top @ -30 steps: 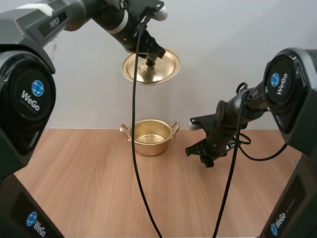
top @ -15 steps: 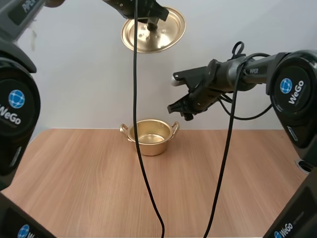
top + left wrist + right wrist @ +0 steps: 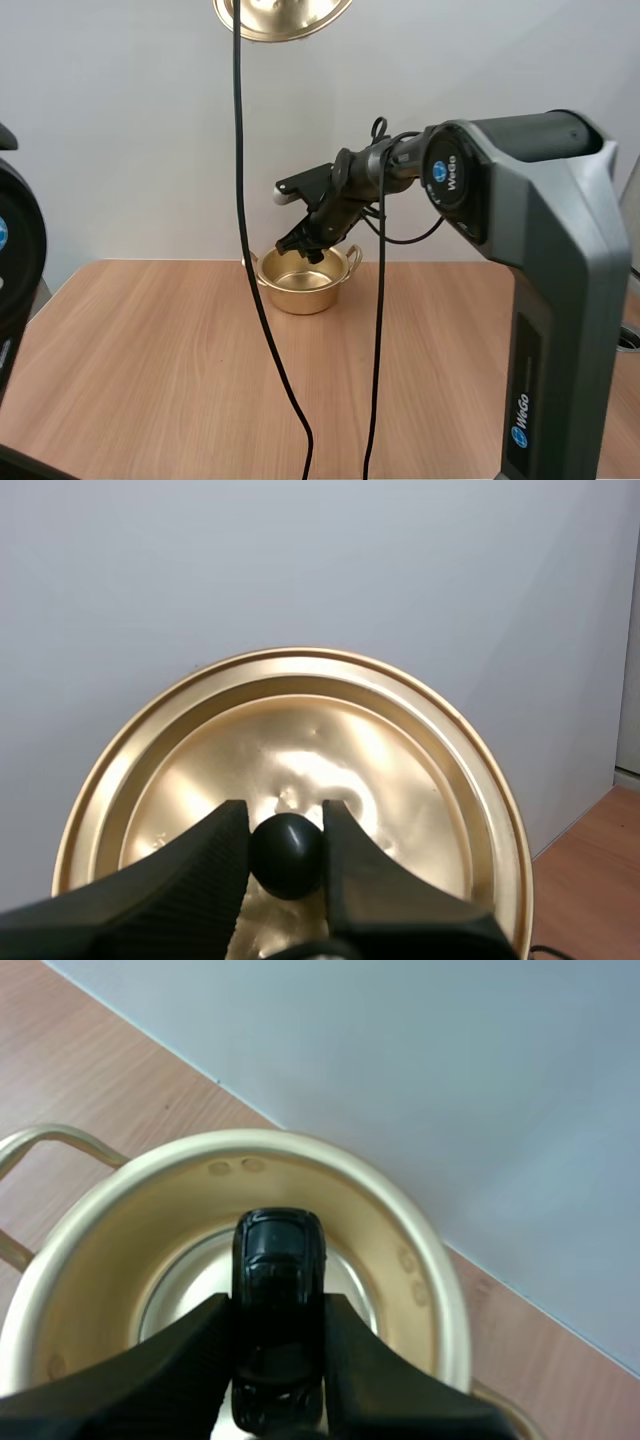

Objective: Open the pot, put the car inside, and close it

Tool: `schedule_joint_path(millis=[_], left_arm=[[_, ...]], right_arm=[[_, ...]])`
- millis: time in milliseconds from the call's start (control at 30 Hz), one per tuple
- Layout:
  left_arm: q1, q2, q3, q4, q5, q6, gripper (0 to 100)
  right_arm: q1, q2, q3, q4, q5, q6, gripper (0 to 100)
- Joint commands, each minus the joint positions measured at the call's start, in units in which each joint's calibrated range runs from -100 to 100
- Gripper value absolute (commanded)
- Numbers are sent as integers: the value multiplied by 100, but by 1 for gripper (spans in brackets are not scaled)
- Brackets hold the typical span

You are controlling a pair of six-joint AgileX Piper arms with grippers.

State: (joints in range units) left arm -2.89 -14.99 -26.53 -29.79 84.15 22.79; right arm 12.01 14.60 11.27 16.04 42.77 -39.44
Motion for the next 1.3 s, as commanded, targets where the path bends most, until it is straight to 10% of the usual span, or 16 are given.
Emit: schedule_joint_path(millis=[0,200,367,400,700,1267], left_arm=[[3,7,-9,15,20,4,0],[3,7,-9,15,70,4,0],[3,7,-9,15,108,4,0],[3,7,-9,15,133,4,0],[3,34,21,127,353,-106,0],[-14,958,388,231,1585,-83,0]], right_arm=[[7,257,-22,-4,18,-2,0],[7,524,-101,47,18,8,0],[7,524,-101,87,-3,8,81],[7,524,-101,87,-3,8,85],[-121,-247,-101,87,606,147,0],[-1716,-2556,455,91,1733,410,0]])
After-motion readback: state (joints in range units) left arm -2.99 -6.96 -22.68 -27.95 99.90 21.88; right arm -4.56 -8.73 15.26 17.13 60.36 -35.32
